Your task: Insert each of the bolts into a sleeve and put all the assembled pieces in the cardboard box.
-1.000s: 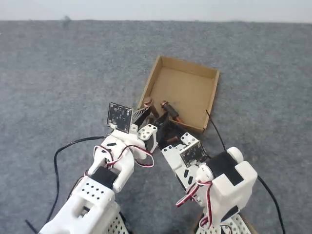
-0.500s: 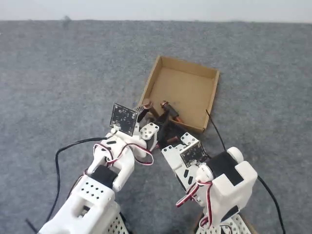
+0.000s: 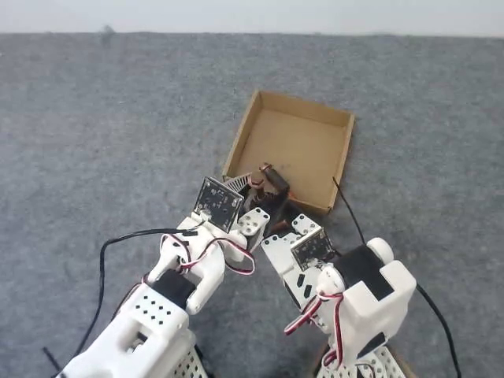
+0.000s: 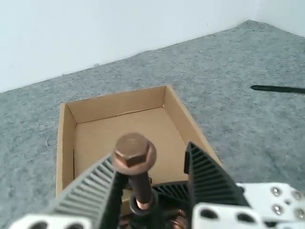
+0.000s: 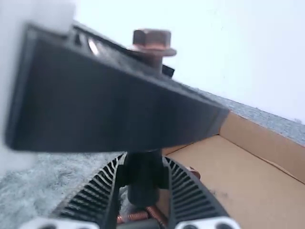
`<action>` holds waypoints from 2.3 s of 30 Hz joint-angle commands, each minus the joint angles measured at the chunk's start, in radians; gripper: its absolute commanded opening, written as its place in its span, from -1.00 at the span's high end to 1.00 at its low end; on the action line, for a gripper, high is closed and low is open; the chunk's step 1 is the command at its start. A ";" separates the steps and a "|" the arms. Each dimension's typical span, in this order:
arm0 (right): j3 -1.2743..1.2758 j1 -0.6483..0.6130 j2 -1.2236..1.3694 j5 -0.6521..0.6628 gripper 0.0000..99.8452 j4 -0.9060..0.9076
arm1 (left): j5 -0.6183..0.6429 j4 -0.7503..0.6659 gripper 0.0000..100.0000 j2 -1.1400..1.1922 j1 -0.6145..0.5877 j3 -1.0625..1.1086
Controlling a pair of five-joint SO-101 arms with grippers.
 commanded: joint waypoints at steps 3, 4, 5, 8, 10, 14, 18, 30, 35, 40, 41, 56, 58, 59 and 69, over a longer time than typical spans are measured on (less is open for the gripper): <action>-0.018 0.015 -0.058 0.012 0.99 0.027 | -0.008 0.061 0.64 -0.025 0.002 -0.090; -0.018 0.015 -0.058 0.012 0.99 0.030 | -0.008 0.074 0.63 -0.025 -0.006 -0.096; -0.018 0.015 -0.058 0.012 0.99 0.028 | -0.008 0.081 0.63 -0.025 -0.021 -0.096; -0.018 0.024 -0.058 0.012 0.99 0.030 | -0.008 0.084 0.63 -0.025 -0.074 -0.097; -0.025 0.036 -0.058 0.012 0.99 0.031 | -0.008 0.084 0.63 -0.025 -0.106 -0.097; -0.026 0.036 -0.058 0.012 0.99 0.035 | -0.014 0.107 0.63 -0.025 -0.132 -0.099; -0.029 0.036 -0.058 0.012 0.99 0.036 | -0.012 0.255 0.49 -0.026 -0.126 -0.159; -0.049 0.065 -0.051 0.012 0.99 0.038 | -0.008 0.399 0.72 -0.256 -0.288 -0.231; -0.049 0.085 -0.058 0.012 0.99 0.038 | -0.008 0.399 0.94 -0.425 -0.388 -0.139; -0.046 0.090 -0.059 0.014 0.99 0.038 | -0.008 0.399 0.98 -0.497 -0.511 -0.041; -0.043 0.090 -0.059 0.015 0.99 0.038 | -0.006 0.399 0.98 -0.500 -0.535 -0.021; 0.052 0.143 -0.403 0.020 0.99 0.381 | 0.023 0.514 0.98 -0.506 -0.756 0.174; 0.052 0.145 -0.479 0.020 0.99 0.503 | -0.020 0.516 0.98 -0.506 -0.752 0.174; 0.051 0.145 -0.521 0.021 0.99 0.564 | -0.038 0.516 0.98 -0.506 -0.752 0.174; 0.040 0.209 -1.129 0.021 0.99 1.234 | -0.081 0.517 0.98 -0.499 -0.715 0.174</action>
